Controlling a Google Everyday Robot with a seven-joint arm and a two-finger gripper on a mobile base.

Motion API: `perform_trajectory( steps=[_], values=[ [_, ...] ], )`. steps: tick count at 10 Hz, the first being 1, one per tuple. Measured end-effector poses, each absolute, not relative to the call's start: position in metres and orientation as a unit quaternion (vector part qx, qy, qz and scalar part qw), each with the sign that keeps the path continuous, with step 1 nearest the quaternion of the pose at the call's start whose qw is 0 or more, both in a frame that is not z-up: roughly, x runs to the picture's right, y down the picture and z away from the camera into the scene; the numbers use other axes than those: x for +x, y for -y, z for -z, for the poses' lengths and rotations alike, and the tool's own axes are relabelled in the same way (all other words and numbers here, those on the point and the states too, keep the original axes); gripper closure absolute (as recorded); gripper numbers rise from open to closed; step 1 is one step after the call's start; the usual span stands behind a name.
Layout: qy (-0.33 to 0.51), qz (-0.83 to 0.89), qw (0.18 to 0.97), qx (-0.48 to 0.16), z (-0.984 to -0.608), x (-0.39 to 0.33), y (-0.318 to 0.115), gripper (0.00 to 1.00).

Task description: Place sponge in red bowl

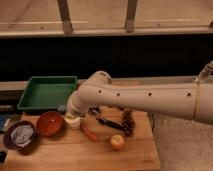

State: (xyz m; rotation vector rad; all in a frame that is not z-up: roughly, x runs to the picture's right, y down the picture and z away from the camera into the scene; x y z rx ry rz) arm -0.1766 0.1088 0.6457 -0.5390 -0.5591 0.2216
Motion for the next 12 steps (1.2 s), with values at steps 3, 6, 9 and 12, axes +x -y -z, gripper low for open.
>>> perform_trajectory(
  steps=[3, 6, 9, 12],
  values=[
    [0.272, -0.108, 0.920, -0.262, -0.646, -0.176, -0.109, 1.00],
    [0.274, -0.104, 0.921, -0.258, -0.646, -0.174, -0.106, 1.00],
    [0.301, -0.085, 0.914, -0.257, -0.649, -0.178, -0.094, 1.00],
    [0.326, -0.055, 0.903, -0.274, -0.656, -0.197, -0.089, 1.00]
  ],
)
